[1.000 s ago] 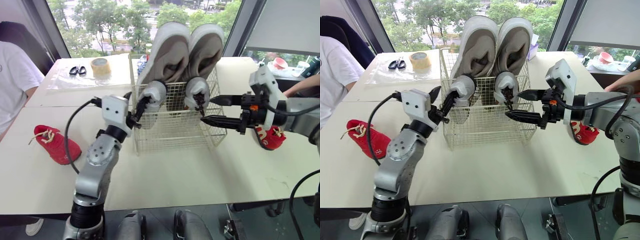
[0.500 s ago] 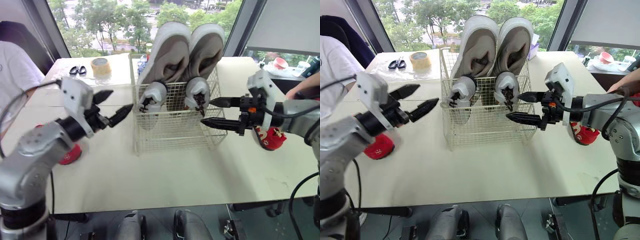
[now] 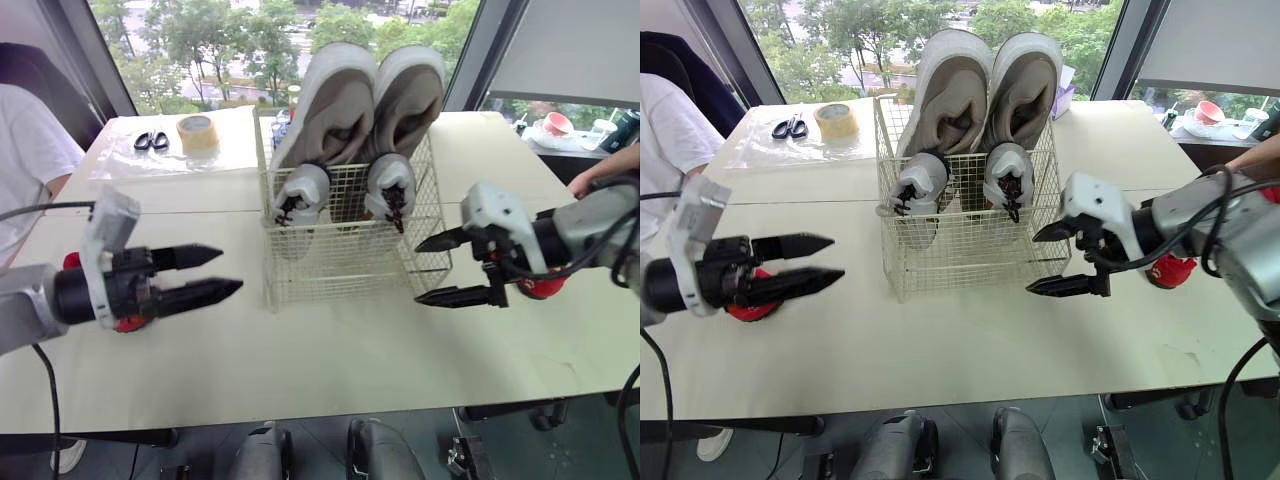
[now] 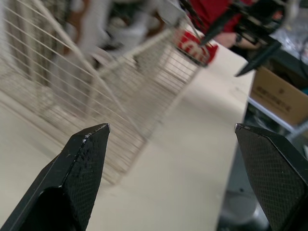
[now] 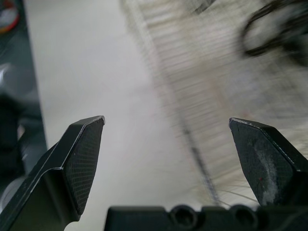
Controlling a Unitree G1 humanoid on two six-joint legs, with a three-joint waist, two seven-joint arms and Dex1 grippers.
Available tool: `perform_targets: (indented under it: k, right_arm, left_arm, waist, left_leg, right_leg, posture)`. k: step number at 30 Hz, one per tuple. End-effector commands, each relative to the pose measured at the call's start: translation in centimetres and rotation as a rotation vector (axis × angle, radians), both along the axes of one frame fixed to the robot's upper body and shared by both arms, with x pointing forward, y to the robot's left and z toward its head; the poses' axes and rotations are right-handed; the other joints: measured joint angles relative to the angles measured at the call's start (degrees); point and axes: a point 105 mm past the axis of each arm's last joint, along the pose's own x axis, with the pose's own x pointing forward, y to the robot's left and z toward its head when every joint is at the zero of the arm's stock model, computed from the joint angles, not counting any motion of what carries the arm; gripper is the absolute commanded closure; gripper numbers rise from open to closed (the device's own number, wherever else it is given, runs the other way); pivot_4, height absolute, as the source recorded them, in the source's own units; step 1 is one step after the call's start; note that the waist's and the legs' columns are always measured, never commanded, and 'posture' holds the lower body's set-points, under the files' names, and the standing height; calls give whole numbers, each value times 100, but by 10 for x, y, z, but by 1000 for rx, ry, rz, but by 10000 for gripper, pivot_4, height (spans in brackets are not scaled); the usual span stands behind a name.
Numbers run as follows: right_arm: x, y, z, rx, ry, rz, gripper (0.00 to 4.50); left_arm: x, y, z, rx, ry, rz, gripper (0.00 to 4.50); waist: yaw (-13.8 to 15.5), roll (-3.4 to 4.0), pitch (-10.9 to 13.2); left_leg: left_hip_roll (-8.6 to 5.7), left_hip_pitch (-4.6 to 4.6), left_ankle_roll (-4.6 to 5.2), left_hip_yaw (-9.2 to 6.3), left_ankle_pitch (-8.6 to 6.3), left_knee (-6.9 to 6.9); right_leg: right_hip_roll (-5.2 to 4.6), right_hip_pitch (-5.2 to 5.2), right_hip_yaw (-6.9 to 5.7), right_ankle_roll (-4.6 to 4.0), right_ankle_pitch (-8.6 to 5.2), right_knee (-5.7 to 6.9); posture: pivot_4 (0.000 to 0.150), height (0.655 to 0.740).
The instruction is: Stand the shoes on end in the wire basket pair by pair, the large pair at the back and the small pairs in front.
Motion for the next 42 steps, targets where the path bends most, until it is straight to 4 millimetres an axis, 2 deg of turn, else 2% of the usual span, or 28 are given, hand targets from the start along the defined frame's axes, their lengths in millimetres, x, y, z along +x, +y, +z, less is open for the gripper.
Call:
perform_targets:
  k: [1, 2, 5, 7, 8, 12, 18, 23, 35, 42]
  right_arm:
    - [10, 1, -3, -64, -61, 19, 0]
    - [13, 0, -5, -76, -62, 18, 0]
    - [16, -1, -14, -103, -47, 26, 7455]
    - [17, -2, -19, -113, -38, 21, 16793]
    - [17, -1, -21, -114, -33, 25, 22949]
    - [15, 6, -21, -94, -39, 54, 43308]
    - [13, 28, -7, -11, -140, 160, 44264]
    - [7, 48, -5, 0, -245, 292, 44264]
    - [15, 58, -20, -101, -395, 481, 44264]
    - [11, 74, -13, -25, -400, 535, 44264]
  left_arm:
    - [-10, -8, -6, 42, -17, -44, 2254]
    - [-10, -10, -8, 46, -22, -44, 2254]
    - [-9, -13, -6, 23, -44, -35, 0]
    - [-8, -13, -7, 18, -54, -20, 0]
    - [-7, -14, -8, 16, -57, -13, 0]
    - [-7, -15, -11, 18, -59, -1, 0]
    - [-4, -18, -15, 19, -67, 11, 0]
    - [5, -20, -16, 17, -80, 29, 0]
    - [15, -23, -17, 41, -101, 46, 0]
    - [13, -22, -18, 44, -97, 45, 0]
  waist:
    - [6, 0, 0]
    - [11, -1, 0]
    - [26, 0, 1]
    - [21, 0, 1]
    - [18, 0, 1]
    - [29, 0, 1]
    - [20, 0, 0]
    - [-65, 4, 3]
    - [-174, 4, 3]
    - [-181, 4, 3]
  left_leg:
    - [0, -2, -1, 0, 0, 0]
    - [0, -2, -4, 0, -2, 0]
    - [0, -3, -4, 0, 0, 0]
    - [0, -3, 3, 0, 5, 0]
    - [0, -3, 5, 1, 5, 0]
    - [1, -3, 4, -1, 5, -3]
    - [1, -2, 2, -3, 5, -4]
    - [11, -2, -3, -2, 9, -6]
    - [30, 5, -21, 11, 18, -14]
    - [34, 17, -47, 13, 33, -47]
  right_leg:
    - [1, -3, 0, -1, 0, 0]
    - [1, -3, 0, -1, 0, 0]
    - [2, -3, 0, -2, 0, 0]
    - [2, -3, 0, -3, 0, 0]
    - [2, -3, 0, -3, 0, 0]
    - [3, -4, -1, -3, -1, 0]
    - [3, -2, -5, -10, -4, 0]
    - [16, -6, -4, -12, -3, 5]
    - [44, -14, 7, -13, -1, 11]
    - [53, -21, 10, -21, -3, 15]
  posture:
    - [1500, 7400]
    - [1500, 7400]
    - [1500, 7400]
    - [1500, 7400]
    - [1500, 7400]
    - [1500, 7400]
    - [1500, 7400]
    - [1500, 7400]
    - [1500, 7400]
    - [1500, 7400]
